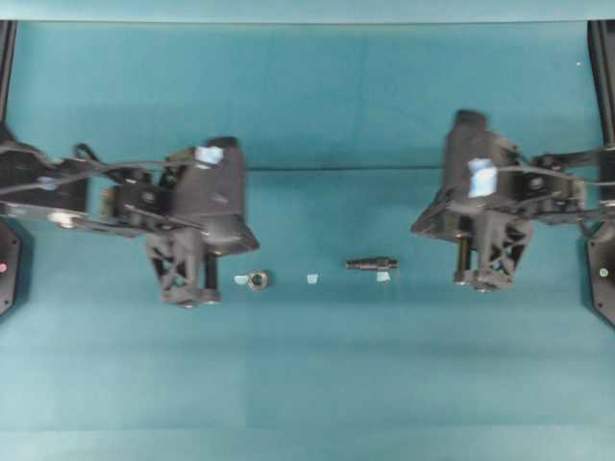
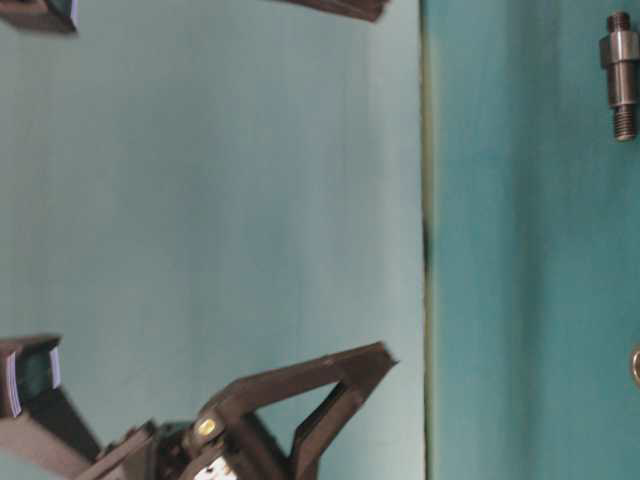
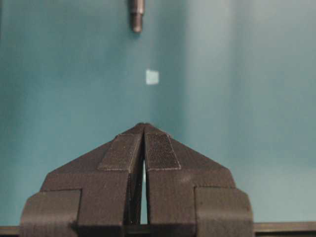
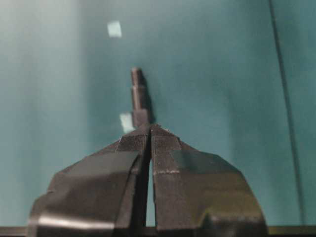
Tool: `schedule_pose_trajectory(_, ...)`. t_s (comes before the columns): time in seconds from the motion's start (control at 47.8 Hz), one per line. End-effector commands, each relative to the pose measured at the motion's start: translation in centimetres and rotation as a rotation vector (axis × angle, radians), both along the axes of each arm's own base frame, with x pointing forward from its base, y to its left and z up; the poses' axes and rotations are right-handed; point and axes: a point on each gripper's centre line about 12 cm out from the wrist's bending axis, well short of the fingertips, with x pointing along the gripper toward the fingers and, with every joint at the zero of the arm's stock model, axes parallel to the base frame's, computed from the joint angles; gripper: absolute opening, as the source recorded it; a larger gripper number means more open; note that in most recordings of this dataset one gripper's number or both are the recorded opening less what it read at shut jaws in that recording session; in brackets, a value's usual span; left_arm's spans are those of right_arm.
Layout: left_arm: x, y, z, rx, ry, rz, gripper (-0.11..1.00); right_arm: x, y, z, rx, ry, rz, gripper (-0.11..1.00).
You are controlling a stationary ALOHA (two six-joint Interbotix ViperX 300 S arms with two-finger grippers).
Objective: Insert the washer onto the shaft with both hands.
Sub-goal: 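Move left gripper toward the washer and right gripper toward the shaft, then lower both open grippers over the washer and the shaft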
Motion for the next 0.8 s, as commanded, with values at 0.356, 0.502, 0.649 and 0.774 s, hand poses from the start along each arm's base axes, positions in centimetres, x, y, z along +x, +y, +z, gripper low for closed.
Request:
schedule_pose_trajectory(0.356, 1.8, 0.2, -2.8, 0.004, 0.132, 0.001, 0.03, 2.7, 0.2, -1.9, -0.065, 0.093, 0.117, -0.08)
schedule_pose_trajectory(0.502, 1.6, 0.2, -4.1, 0.002, 0.178, 0.003, 0.03, 2.8, 0.4, -2.8, -0.065, 0.120, 0.128, -0.08)
schedule_pose_trajectory(0.649, 1.7, 0.1, -4.6, -0.001, 0.189, 0.006, 0.03, 2.9, 0.4, -3.5, -0.063, 0.136, 0.128, -0.08)
schedule_pose_trajectory(0.774, 1.6, 0.1, -5.4, 0.001, 0.210, 0.002, 0.03, 3.0, 0.5, -4.0, -0.063, 0.140, 0.130, -0.08)
